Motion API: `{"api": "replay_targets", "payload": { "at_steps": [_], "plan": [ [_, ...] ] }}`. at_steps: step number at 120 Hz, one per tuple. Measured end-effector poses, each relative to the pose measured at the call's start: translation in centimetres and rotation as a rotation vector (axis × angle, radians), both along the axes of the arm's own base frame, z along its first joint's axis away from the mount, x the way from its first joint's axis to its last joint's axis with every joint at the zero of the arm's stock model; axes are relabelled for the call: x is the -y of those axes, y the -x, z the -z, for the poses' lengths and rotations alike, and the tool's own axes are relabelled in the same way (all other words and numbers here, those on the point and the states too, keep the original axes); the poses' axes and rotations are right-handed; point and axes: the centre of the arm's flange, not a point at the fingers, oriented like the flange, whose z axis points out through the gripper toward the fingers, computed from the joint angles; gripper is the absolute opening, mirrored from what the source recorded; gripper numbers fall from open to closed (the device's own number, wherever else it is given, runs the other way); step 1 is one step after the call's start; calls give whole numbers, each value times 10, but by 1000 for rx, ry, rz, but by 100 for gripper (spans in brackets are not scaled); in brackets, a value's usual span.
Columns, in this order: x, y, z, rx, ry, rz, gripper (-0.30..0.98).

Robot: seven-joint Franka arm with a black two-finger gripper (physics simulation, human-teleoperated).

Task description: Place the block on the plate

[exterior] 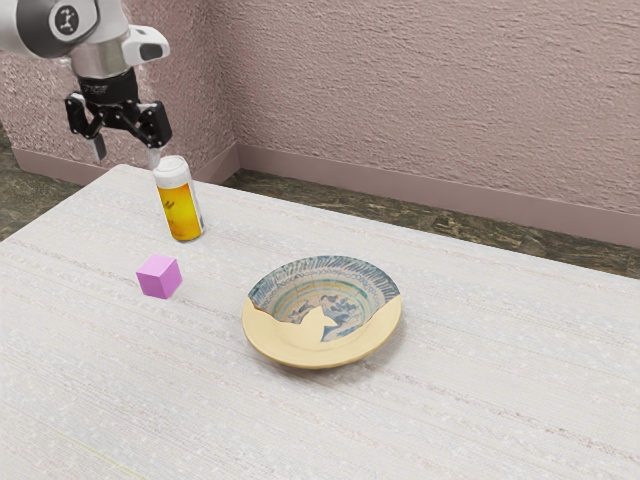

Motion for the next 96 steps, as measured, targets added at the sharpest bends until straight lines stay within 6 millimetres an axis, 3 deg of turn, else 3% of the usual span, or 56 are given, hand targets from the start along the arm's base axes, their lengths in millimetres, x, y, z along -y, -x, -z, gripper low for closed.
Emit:
{"api": "replay_targets", "payload": {
  "at_steps": [18, 24, 48, 54, 69, 85, 96],
  "plan": [
    [-2, -3, 5, 0, -2, -33, 69],
    [-5, -5, 16, -19, -3, -47, 69],
    [-34, 2, 89, -156, 4, -129, 69],
    [-42, 3, 115, -187, 8, -140, 69],
    [-65, -7, 166, -218, 28, -164, 69],
    [-98, -18, 205, -207, 46, -175, 69],
    [-109, -26, 228, -198, 53, -162, 69]
  ]
}}
